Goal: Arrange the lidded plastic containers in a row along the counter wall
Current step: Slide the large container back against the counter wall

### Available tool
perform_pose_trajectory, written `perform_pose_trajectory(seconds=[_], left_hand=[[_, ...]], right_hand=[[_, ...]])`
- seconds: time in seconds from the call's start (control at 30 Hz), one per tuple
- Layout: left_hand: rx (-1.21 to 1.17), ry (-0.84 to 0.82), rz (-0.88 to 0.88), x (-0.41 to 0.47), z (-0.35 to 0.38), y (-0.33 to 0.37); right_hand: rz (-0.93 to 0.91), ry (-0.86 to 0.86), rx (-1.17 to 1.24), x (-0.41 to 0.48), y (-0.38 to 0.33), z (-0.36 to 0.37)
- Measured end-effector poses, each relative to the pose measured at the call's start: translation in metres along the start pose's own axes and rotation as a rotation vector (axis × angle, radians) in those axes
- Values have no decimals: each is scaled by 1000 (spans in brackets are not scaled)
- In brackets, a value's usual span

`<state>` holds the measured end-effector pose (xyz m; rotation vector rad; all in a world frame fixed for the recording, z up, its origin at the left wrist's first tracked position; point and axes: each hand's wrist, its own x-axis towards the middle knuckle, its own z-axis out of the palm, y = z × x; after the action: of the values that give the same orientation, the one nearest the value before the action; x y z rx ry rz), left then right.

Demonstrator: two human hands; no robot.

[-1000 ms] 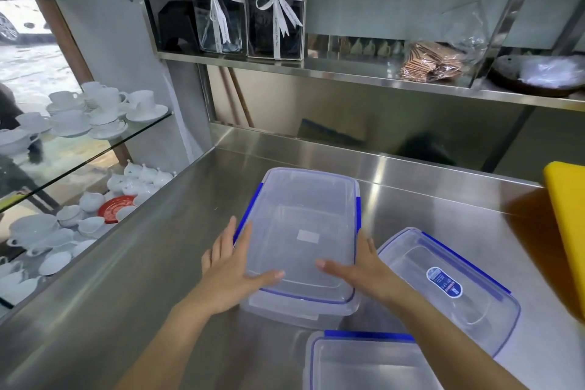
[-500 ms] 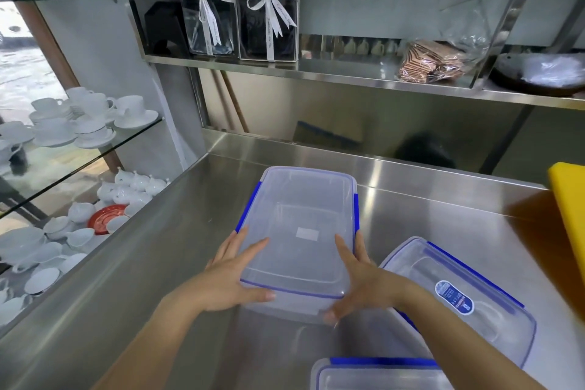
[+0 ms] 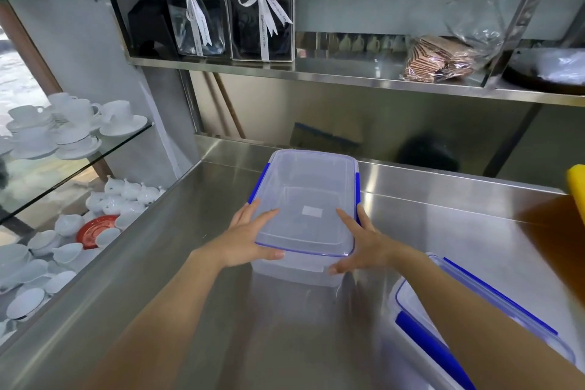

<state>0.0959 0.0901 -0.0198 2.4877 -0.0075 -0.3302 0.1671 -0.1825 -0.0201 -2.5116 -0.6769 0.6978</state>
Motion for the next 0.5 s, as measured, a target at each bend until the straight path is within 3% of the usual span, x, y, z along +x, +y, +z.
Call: perform_pose_trajectory(seconds=[0.27,0.33,0.5], left_hand=[[-4,19,-7,0,4,9],[161,-212,186,7,50,109],[579,-135,79,1,25,134]], right_hand=[[46,2,-67,-14,0,-3],[310,184,-69,-132,55,-10],[200,162,28,-134,43,-24]])
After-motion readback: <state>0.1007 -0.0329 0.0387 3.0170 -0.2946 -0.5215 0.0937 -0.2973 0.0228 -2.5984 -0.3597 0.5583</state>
